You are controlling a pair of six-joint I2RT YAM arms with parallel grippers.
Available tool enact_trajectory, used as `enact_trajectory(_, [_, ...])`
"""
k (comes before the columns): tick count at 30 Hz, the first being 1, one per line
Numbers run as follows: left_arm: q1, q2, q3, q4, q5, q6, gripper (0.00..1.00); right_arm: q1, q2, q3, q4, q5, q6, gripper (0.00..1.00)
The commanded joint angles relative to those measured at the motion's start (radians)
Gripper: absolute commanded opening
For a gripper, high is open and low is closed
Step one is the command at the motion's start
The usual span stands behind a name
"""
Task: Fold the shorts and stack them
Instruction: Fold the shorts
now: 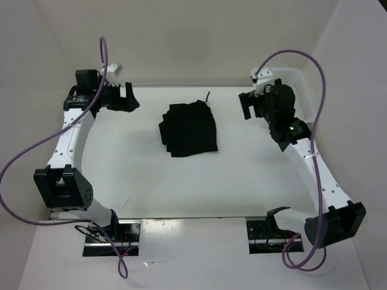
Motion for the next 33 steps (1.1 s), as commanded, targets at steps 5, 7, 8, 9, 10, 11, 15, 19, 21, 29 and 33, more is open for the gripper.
enact_trajectory(5, [0.082,-0.188,-0.347,0.190,-0.037,0.004,1.00,-0.153,-0.193,-0.197,0.106,0.097,-0.018,1.00])
enact_trajectory(7, [0.082,-0.200,-0.365,0.199,-0.060,0.004,1.00,-0.164,-0.227,-0.233,0.106,0.106,-0.018,1.00])
enact_trajectory(8, [0.082,-0.209,-0.365,0.199,-0.060,0.004,1.00,-0.173,-0.245,-0.243,0.106,0.106,-0.018,1.00])
enact_trajectory(9, [0.082,-0.210,-0.365,0.199,-0.070,0.004,1.00,-0.189,-0.279,-0.265,0.106,0.106,-0.018,1.00])
enact_trajectory(10, [0.082,-0.210,-0.365,0.199,-0.070,0.004,1.00,-0.198,-0.294,-0.274,0.106,0.106,-0.018,1.00])
enact_trajectory(11, [0.082,-0.220,-0.375,0.199,-0.070,0.004,1.00,-0.207,-0.310,-0.283,0.106,0.106,-0.018,1.00])
enact_trajectory(15, [0.082,-0.220,-0.384,0.209,-0.061,0.004,1.00,-0.259,-0.389,-0.332,0.081,0.063,0.020,1.00])
enact_trajectory(19, [0.082,-0.229,-0.384,0.209,-0.061,0.004,1.00,-0.291,-0.429,-0.375,0.058,0.028,0.060,1.00])
enact_trajectory(21, [0.082,-0.240,-0.395,0.209,-0.061,0.004,1.00,-0.305,-0.443,-0.385,0.058,0.014,0.071,1.00])
enact_trajectory(29, [0.082,-0.260,-0.413,0.230,-0.078,0.004,1.00,-0.338,-0.462,-0.394,0.038,-0.011,0.094,1.00])
enact_trajectory(33, [0.082,-0.280,-0.434,0.273,-0.148,0.004,1.00,-0.347,-0.462,-0.394,0.038,-0.020,0.094,1.00])
